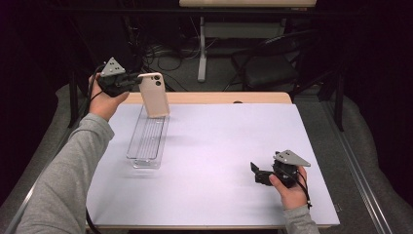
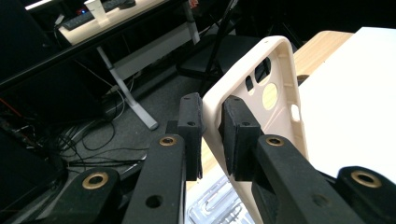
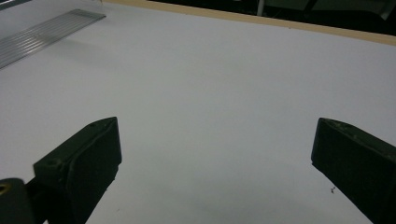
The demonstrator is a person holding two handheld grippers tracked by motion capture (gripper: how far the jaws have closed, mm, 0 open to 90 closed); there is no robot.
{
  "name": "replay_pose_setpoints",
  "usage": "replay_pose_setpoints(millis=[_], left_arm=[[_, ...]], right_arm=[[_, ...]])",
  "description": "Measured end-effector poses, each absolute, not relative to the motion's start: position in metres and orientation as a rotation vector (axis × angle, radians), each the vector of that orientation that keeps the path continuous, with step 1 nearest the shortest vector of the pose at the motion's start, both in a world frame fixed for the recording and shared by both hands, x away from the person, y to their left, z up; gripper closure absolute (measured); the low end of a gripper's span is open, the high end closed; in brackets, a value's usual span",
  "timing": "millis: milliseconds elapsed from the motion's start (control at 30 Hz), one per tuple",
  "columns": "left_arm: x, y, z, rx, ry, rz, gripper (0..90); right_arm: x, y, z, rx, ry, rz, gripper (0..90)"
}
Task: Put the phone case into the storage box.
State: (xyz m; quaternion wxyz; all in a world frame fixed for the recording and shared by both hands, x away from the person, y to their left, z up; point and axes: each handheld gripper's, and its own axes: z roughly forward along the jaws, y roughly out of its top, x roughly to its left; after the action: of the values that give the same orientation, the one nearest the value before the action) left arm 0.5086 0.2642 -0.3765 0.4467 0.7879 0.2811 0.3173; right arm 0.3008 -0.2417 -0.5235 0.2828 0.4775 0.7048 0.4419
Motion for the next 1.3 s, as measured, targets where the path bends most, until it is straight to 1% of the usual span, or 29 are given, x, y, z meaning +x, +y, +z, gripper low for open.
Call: replay_pose_setpoints(millis=[567, 900, 1300], left_arm=[[0.524, 0.271, -0.384, 1.930, 0.680, 0.797, 79.0], [0.533, 0.281, -0.390, 1.928, 0.653, 0.844, 79.0], [0.542, 0.274, -0.401, 1.962, 0.591, 0.922, 79.0]], right_arm=[[0.296, -0.249, -0.527, 1.298, 1.854, 1.159, 1.4], [0.295, -0.251, -0.528, 1.310, 1.840, 1.148, 1.3], [0.294, -0.252, -0.530, 1.308, 1.842, 1.140, 1.4]])
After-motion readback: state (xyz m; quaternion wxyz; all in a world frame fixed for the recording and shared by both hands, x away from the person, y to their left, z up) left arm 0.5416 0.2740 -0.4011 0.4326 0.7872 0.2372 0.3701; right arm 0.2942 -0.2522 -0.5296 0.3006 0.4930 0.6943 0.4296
